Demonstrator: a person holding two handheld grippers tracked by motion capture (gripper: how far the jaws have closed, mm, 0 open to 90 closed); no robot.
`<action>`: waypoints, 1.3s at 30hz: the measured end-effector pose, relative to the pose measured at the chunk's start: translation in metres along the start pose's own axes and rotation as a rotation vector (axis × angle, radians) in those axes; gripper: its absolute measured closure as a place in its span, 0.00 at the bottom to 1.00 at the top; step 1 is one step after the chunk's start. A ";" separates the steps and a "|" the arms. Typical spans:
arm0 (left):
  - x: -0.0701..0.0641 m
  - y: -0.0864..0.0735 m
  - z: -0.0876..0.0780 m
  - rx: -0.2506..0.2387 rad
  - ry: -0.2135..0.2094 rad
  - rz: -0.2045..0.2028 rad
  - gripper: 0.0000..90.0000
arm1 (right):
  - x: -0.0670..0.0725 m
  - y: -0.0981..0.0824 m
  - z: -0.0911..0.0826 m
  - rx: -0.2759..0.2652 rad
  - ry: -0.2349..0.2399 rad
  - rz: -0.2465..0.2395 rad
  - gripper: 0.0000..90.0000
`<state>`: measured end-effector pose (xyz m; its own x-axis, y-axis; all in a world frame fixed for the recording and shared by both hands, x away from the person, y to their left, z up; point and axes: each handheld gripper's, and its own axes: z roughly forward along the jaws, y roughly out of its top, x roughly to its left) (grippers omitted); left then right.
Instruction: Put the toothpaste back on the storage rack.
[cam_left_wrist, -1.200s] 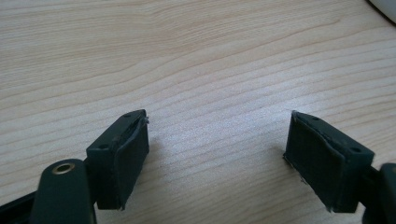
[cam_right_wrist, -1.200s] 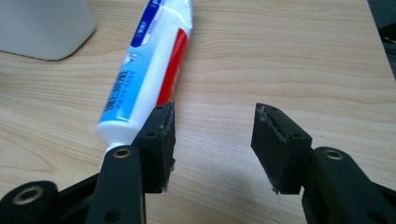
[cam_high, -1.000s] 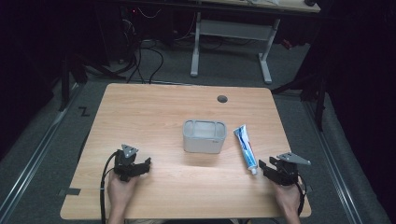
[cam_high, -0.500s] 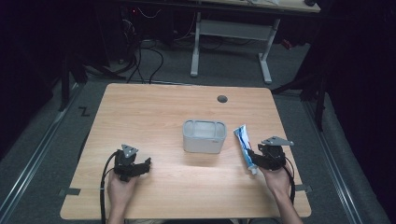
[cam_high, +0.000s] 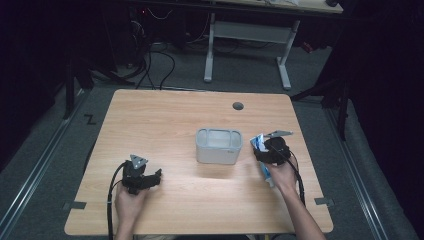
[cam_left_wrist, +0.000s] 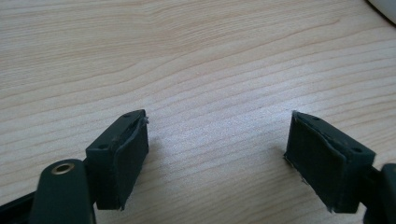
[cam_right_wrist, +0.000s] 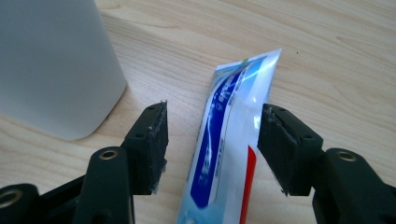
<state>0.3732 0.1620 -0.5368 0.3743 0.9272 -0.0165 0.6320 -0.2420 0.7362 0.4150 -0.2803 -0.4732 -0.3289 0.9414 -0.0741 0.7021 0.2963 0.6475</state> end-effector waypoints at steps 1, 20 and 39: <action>0.000 0.000 0.000 0.000 0.000 0.000 0.24 | 0.001 0.003 0.003 0.008 -0.006 -0.007 0.48; 0.000 0.000 0.000 0.000 0.000 0.001 0.24 | -0.001 0.017 0.035 0.120 -0.072 -0.002 0.46; 0.000 0.000 0.000 0.000 0.001 0.001 0.24 | -0.016 0.021 0.047 0.206 -0.031 0.060 0.53</action>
<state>0.3732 0.1619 -0.5368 0.3745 0.9271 -0.0151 0.6318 -0.2433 0.7360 0.4646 -0.2813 -0.4939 -0.2657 0.9618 -0.0652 0.8353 0.2635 0.4825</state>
